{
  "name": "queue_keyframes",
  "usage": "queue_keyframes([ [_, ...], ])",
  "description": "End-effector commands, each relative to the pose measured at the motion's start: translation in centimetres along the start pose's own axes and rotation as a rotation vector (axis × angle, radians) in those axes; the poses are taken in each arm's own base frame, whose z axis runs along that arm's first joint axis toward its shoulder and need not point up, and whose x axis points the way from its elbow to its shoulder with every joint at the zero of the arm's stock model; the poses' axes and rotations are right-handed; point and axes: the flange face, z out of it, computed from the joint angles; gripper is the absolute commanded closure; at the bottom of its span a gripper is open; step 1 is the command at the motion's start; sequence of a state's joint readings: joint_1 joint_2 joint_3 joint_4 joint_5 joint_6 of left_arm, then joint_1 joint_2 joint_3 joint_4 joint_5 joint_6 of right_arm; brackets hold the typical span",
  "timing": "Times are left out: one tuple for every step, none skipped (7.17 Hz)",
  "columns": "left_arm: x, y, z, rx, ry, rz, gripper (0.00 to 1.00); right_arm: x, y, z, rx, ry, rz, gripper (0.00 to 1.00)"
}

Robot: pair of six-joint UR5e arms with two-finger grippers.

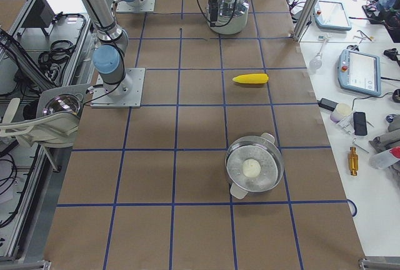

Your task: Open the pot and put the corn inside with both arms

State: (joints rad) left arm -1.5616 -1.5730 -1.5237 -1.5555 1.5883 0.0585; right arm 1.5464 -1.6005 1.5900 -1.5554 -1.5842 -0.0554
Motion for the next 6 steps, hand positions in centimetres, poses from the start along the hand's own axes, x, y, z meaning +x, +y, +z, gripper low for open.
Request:
queue_keyframes([
  [0.0, 0.1, -0.1, 0.001, -0.001, 0.000, 0.00, 0.0, 0.0, 0.1, -0.001, 0.003, 0.000, 0.00],
  [0.0, 0.1, -0.1, 0.001, -0.001, 0.000, 0.00, 0.1, 0.0, 0.0, -0.002, 0.008, 0.000, 0.00],
  [0.0, 0.0, 0.1, 0.000, -0.002, 0.000, 0.00, 0.0, -0.1, 0.7, -0.015, 0.001, 0.000, 0.00],
  [0.0, -0.2, 0.1, 0.001, -0.001, 0.000, 0.00, 0.0, -0.2, 0.9, -0.017, 0.001, 0.002, 0.00],
  [0.0, -0.2, 0.2, -0.002, 0.001, 0.000, 0.00, 0.1, -0.2, 1.0, -0.020, 0.013, 0.002, 0.00],
  [0.0, 0.0, -0.3, 0.006, -0.003, 0.000, 0.00, 0.1, -0.1, 1.1, -0.028, 0.017, 0.001, 0.00],
])
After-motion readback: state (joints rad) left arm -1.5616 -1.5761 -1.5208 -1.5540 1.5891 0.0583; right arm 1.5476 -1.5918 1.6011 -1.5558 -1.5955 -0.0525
